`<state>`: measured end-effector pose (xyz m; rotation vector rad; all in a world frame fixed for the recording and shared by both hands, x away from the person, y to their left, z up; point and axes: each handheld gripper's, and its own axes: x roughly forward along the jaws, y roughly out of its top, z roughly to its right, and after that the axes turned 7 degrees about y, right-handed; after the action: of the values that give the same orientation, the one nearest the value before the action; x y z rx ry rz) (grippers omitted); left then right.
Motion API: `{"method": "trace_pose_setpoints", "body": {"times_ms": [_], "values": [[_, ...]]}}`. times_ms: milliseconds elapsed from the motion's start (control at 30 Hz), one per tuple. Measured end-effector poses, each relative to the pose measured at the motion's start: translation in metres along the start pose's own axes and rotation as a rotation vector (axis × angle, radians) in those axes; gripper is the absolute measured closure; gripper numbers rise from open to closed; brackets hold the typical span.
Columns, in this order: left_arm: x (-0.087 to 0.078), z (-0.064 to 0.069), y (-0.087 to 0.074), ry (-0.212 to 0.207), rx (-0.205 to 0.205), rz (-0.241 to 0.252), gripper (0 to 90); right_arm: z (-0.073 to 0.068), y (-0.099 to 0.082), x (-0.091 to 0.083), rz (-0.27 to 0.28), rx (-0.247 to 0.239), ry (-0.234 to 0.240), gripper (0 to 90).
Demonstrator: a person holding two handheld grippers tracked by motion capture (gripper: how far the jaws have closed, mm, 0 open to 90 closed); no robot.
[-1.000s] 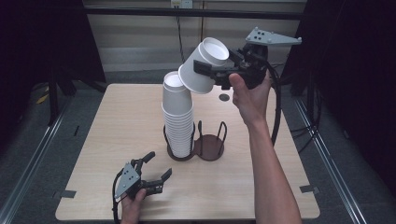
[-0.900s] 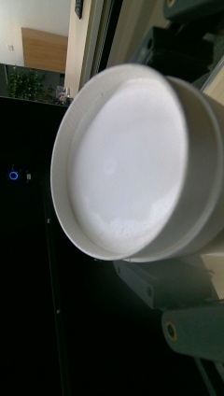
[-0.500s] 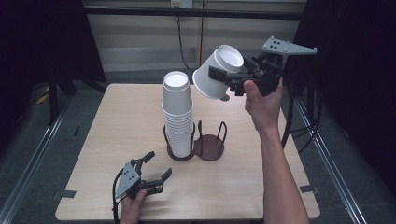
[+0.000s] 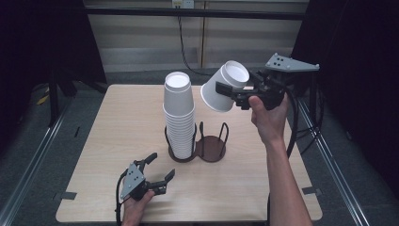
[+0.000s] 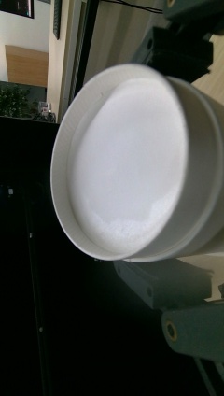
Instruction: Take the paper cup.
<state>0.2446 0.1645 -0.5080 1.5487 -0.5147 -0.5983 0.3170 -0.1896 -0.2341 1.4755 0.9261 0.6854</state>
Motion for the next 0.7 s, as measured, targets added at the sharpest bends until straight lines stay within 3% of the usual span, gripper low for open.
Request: {"method": "trace_pose_setpoints", "body": {"times_ms": [467, 700], "values": [[-0.003, 0.006, 0.019, -0.104, 0.015, 0.009, 15.4, -0.011, -0.030, -0.004, -0.005, 0.004, 0.019, 21.1], [-0.005, 0.008, 0.030, -0.126, 0.029, -0.001, 15.8, -0.017, -0.046, -0.003, -0.018, 0.004, 0.043, 21.1]]}}
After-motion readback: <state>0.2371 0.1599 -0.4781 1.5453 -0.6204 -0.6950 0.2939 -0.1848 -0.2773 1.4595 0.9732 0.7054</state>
